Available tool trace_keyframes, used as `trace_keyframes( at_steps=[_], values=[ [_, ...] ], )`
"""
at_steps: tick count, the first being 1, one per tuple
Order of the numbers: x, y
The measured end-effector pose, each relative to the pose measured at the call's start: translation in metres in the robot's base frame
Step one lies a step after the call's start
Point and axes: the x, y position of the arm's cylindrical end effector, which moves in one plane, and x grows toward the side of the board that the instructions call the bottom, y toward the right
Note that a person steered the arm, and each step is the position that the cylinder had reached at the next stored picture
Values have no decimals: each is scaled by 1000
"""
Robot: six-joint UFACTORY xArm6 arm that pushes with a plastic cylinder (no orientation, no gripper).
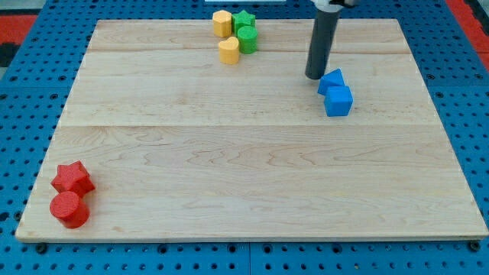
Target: Separate the red star and red circle
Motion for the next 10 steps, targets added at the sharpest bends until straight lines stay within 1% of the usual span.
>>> trace_keyframes(
  at_steps=[1,2,3,4,5,6,8,9,10],
  values=[
    [0,-77],
    [-2,-141],
    [3,-194],
    [21,-242],
    [79,-256],
    [124,-275],
    [195,-334],
    [204,-367],
    [201,-384]
  ],
)
